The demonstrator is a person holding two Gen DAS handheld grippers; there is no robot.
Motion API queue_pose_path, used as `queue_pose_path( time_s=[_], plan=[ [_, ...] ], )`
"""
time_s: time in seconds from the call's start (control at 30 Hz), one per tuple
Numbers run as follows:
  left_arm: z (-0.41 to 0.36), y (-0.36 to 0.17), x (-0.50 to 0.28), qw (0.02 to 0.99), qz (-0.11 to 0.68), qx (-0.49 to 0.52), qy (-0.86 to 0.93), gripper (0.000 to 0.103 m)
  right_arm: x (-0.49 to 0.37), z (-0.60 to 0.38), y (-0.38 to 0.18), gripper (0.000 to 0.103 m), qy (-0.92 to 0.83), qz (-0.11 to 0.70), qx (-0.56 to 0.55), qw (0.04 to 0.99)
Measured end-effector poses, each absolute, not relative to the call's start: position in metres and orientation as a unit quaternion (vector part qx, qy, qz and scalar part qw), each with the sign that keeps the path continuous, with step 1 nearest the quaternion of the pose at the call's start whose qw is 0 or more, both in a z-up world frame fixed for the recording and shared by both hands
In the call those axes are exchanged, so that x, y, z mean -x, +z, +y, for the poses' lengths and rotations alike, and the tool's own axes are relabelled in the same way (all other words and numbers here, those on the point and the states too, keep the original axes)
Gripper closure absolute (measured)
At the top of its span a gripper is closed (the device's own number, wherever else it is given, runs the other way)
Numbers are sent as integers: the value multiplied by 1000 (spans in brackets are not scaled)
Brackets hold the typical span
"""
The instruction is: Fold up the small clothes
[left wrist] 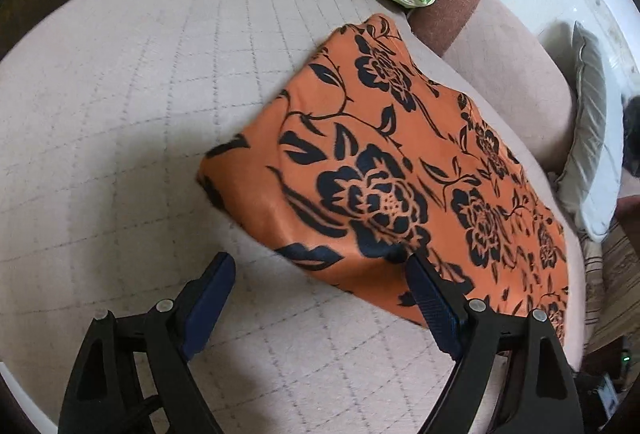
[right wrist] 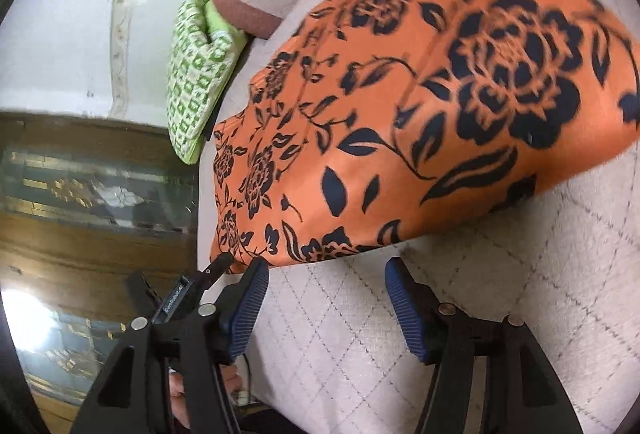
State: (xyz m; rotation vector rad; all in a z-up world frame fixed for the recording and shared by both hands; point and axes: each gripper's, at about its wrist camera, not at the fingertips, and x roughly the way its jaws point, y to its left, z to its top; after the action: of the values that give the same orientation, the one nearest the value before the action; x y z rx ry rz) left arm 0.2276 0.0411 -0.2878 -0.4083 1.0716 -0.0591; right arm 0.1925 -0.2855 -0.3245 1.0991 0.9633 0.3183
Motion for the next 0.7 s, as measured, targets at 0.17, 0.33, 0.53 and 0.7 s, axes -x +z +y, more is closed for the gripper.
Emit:
queue_pose_path(
  time_s=[0.17, 0.33, 0.53, 0.7],
  plan=[
    [45, -291, -253, 830, 506, 229, -53, 15, -189, -305, -341, 39, 108, 426, -556, 705],
    [47, -293, -271, 830, 490, 256, -67, 11, -188, -329, -349, 39, 66, 391, -598, 696],
    [52, -296, -290, 832, 459, 298, -89, 46, -200, -344, -353, 39, 30, 357, -616, 702],
    [50, -298, -294, 843, 457, 274, -80, 63, -208, -348, -351, 39, 11, 314, -605, 731]
  ],
)
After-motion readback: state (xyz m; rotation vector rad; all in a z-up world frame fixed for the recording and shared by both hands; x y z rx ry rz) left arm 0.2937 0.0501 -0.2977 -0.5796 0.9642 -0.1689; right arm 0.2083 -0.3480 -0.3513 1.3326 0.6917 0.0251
